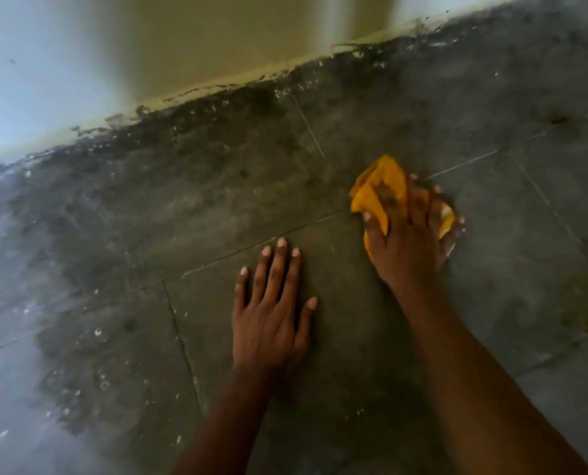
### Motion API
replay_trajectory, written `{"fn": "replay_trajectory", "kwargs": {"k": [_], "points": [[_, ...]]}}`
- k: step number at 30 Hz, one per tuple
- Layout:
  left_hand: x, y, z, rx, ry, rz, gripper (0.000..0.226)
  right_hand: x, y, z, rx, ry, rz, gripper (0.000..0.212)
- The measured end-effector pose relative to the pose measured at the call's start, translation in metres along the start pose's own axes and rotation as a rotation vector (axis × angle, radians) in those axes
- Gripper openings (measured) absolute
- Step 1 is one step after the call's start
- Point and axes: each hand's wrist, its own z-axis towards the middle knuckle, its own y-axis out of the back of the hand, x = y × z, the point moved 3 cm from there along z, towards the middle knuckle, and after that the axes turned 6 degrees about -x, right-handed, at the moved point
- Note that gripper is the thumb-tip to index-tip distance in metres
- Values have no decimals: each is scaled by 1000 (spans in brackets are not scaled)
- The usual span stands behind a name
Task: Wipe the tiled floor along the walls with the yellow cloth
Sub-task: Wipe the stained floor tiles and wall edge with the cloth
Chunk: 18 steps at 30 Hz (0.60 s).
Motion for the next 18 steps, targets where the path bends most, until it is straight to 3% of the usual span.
{"fn": "replay_trajectory", "kwargs": {"k": [2,3,6,8,10,14,16,18], "points": [[4,-3,9,-39,-7,1,71,27,-12,26,-24,-260,46,61],[9,-2,16,-47,-2,3,71,47,-15,29,-16,-236,60,61],[26,2,52,-107,30,-16,72,73,-21,7,-39,240,31,58],[41,9,86,-132,69,-35,74,56,-16,-6,5,421,-39,57],[58,17,123,-120,57,-30,77,36,-11,7,15,357,-57,58],[88,32,187,-85,-15,-18,81,53,-22,79,-12,-74,45,58],[93,33,200,-102,-17,-11,80,85,-32,98,-10,-47,55,58],[94,34,203,-109,-1,-17,80,107,-38,95,-4,162,49,58]]}}
